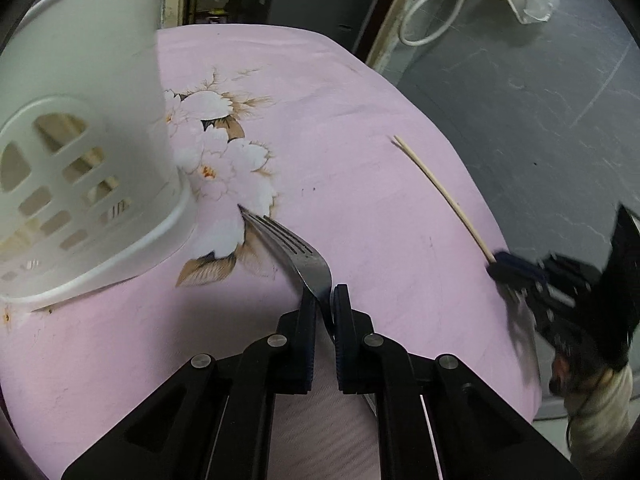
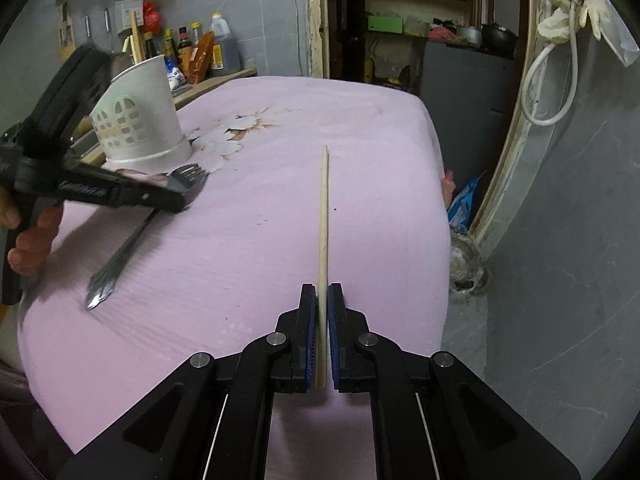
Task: Organize utensils
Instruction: 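Lift the fork with the left tool while the right tool lifts the chopstick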
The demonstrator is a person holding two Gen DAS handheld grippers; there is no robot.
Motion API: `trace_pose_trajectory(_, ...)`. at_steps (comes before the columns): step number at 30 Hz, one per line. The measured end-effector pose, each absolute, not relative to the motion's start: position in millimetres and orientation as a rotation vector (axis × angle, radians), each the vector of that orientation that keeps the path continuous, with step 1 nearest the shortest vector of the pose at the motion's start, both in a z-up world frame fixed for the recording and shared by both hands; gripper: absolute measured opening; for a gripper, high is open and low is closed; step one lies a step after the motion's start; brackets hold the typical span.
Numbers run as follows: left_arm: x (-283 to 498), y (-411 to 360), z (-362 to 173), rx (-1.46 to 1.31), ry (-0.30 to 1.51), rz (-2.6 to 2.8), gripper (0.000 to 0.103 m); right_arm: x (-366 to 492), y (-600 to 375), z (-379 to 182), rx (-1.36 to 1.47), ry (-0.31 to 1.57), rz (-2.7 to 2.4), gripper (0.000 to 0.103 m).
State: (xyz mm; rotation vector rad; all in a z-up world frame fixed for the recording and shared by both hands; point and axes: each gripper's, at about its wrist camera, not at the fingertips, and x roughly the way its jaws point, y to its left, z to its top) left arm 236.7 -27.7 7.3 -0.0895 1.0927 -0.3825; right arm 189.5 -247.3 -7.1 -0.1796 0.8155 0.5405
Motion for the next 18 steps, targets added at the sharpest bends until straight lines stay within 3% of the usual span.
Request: trace_pose_trajectory(18, 254.4, -19.7, 9.2, -0.18, 1.137, -0.41, 0.013, 282.5, -192.4, -3.1, -0.225, 0.914, 0.628, 0.009)
